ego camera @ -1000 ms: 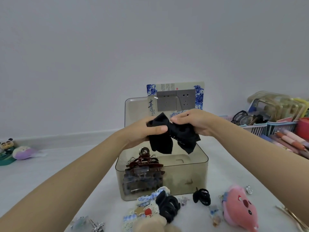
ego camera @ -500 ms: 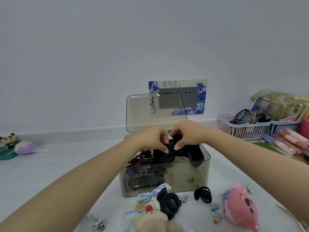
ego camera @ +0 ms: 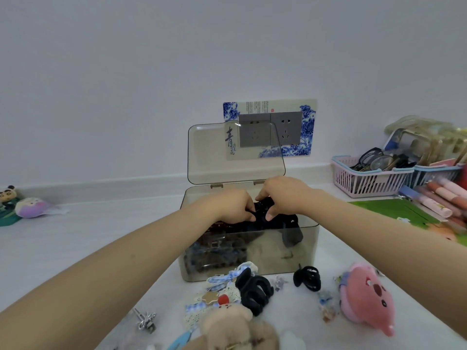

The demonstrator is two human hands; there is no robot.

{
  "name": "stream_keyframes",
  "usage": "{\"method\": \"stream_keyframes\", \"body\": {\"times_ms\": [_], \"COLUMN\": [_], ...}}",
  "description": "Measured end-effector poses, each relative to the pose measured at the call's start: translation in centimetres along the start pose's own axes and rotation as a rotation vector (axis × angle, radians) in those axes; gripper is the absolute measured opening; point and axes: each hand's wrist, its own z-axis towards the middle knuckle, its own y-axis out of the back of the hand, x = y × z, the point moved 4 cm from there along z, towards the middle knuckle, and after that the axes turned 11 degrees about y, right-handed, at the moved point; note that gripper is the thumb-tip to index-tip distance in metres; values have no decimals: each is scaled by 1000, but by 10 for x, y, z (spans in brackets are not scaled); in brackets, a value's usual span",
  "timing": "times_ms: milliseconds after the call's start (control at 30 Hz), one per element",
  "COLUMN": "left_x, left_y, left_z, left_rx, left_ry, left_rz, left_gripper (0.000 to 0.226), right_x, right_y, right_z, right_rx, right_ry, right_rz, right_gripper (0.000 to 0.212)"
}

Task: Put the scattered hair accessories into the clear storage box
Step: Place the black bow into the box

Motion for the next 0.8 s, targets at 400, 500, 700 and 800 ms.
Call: {"method": "stream_keyframes", "body": {"times_ms": [400,500,700,800], "left_x": [-3,-1,8,7], "left_y": [38,37,3,4], "left_z": [-64,-108,-183,-208], "left_rx": [-204,-265,-152,-253], "left_ry": [-24,-53,-57,-110], "left_rz": [-266,-332,-211,-313], "left_gripper": [24,17,42,38], "right_x": [30,56,110,121], "right_y": [35,45,23,11], "right_z": [-57,-90,-142,-152], "right_rx": [-287,-398,-292,-258], "right_ry": [52,104,229,271], "right_rz": [279,373,579,593], "right_gripper": [38,29,16,22]}}
